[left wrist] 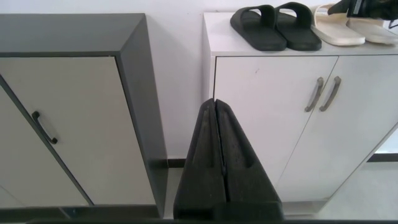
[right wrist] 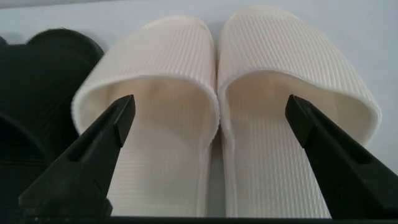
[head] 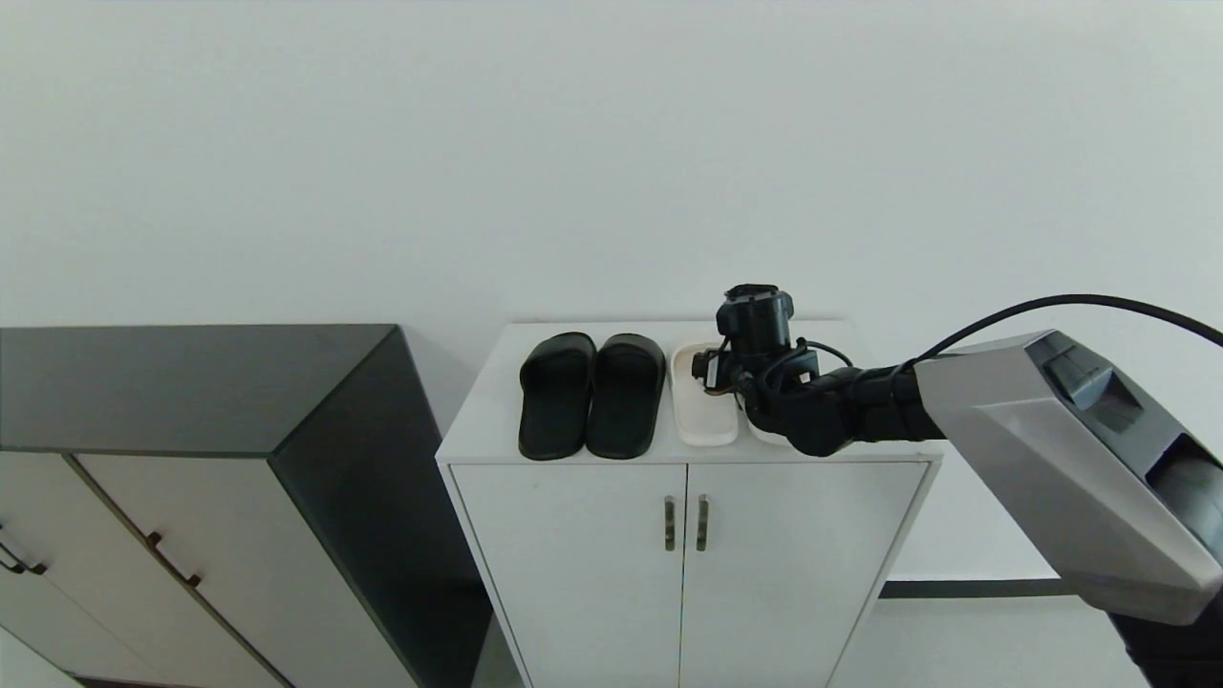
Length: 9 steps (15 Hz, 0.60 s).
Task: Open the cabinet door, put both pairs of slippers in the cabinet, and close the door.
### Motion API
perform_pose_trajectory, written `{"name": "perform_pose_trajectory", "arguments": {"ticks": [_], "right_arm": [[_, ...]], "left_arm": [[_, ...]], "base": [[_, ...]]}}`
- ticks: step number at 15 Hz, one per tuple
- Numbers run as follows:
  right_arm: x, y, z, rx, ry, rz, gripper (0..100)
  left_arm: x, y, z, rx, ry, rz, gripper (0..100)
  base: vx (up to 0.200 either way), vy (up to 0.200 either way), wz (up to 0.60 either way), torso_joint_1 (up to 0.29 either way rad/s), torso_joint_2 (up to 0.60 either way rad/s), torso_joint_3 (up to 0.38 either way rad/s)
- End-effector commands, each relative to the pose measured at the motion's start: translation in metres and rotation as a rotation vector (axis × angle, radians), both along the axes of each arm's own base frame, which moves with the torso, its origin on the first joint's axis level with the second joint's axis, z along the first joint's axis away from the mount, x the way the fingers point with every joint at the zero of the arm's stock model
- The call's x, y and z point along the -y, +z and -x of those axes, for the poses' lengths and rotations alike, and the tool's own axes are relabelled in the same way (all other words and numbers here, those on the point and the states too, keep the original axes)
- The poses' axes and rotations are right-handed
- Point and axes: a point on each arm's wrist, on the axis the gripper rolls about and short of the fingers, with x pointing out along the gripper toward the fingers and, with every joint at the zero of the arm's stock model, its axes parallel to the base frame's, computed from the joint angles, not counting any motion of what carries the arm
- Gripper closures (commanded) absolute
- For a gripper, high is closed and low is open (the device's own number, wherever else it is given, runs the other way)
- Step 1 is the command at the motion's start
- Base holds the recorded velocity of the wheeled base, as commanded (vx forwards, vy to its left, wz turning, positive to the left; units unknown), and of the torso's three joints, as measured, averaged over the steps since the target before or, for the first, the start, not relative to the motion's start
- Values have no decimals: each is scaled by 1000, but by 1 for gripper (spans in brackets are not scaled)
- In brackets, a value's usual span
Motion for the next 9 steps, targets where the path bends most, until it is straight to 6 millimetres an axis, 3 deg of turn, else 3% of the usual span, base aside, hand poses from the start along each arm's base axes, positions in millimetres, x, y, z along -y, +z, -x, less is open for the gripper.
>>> {"name": "perform_pose_trajectory", "arguments": {"ticks": [1,4,5,9], "right_arm": [[1,-5,-11,6,-13,-4,0],[3,-8,-21,8,-23,2,0],[2,-9,-23,12,-23,6,100],[2,-11,-24,9,-23,14,100]], "left_arm": [[0,0,0,0,0,0,100],[0,0,0,0,0,0,100],[0,0,0,-2,2,0,100],[0,0,0,-2,0,0,100]], "base": [[0,0,0,0,0,0],[0,0,0,0,0,0],[0,0,0,0,0,0],[0,0,0,0,0,0]]}}
